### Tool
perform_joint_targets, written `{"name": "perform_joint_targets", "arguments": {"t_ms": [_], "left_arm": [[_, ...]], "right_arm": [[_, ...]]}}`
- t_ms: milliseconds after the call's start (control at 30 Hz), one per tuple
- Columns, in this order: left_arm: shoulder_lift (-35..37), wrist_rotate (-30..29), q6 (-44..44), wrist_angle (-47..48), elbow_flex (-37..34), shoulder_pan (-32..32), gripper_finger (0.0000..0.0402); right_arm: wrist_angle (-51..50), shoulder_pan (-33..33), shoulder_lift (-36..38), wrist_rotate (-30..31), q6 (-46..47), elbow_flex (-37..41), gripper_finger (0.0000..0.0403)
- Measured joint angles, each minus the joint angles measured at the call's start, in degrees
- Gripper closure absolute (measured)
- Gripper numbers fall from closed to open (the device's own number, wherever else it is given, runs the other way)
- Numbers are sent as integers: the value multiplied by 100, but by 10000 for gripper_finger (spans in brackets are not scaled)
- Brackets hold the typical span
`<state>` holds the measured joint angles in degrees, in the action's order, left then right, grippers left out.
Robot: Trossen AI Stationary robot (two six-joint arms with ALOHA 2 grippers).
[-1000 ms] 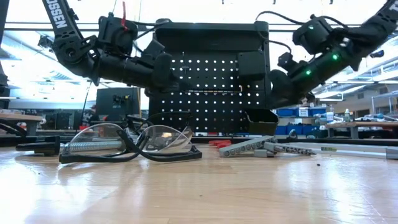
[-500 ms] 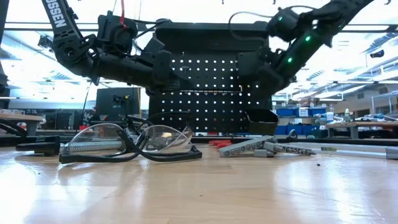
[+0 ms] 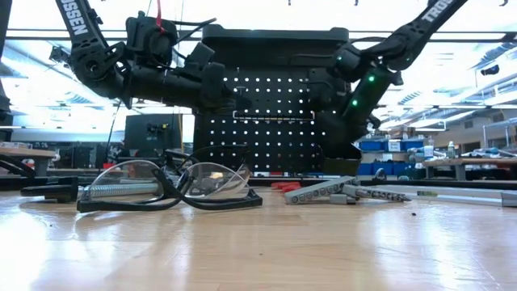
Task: Hang tools onto peg board
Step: Put the screwdriver bits on the table
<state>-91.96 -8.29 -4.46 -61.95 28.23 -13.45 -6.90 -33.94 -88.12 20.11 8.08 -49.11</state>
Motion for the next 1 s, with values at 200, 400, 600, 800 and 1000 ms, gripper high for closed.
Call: {"name": "perform_joint_targets", "arguments": {"t_ms": [200, 400, 600, 800, 1000], "left_arm": [[0, -5, -128, 25, 0, -2, 355], [0, -4, -117, 15, 0, -2, 355], [0, -4, -95, 3, 11, -2, 355], [0, -4, -91, -112, 15, -2, 355], [0, -4, -88, -165, 15, -2, 355]], "right_arm": [[-119, -48, -338, -14, 228, -364, 133], [-346, -224, -468, -43, 628, -590, 131], [-439, -391, -458, -321, 1049, -596, 123], [-579, -457, -460, -440, 1328, -593, 122], [-684, -540, -460, -887, 1541, -593, 123]]}}
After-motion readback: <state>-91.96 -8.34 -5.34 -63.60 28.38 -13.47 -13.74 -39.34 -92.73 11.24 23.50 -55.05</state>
